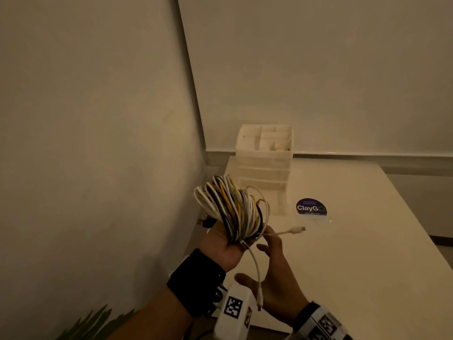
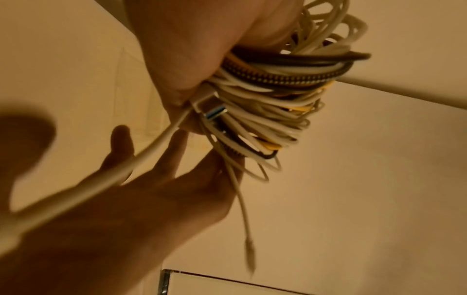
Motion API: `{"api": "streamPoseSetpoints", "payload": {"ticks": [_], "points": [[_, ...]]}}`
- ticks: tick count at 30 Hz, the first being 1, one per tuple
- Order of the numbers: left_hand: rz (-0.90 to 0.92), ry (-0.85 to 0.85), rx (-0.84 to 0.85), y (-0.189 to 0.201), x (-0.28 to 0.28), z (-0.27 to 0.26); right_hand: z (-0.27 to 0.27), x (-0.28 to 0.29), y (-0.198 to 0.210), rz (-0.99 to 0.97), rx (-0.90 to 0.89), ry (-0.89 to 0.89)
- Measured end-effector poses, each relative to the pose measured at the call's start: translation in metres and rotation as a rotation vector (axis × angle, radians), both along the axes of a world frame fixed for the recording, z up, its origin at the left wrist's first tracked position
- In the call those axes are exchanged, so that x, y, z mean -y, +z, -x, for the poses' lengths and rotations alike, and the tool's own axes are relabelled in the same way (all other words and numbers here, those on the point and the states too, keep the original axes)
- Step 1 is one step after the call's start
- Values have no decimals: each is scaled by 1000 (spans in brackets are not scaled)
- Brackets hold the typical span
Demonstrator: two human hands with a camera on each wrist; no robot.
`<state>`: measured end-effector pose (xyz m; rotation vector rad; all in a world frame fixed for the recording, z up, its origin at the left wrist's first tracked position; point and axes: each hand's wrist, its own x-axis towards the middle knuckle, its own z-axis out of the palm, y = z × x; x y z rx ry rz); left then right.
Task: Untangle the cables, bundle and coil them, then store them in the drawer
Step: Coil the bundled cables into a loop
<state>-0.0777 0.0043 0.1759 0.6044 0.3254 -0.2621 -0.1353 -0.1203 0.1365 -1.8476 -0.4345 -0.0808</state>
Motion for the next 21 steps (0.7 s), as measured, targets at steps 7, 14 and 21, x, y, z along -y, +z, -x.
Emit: {"api": "streamPoseSetpoints", "payload": {"ticks": [7,14,21], "points": [[-319,102,-43,-29,4,-3,-7,0,2,-224,-85,38],[-551,176,-61,-61,18,5,-26,11,-3,-352,-309,-158],[-538,200,-145,-86,53,0,-39,-3,-9,-546,-553,-401]]}}
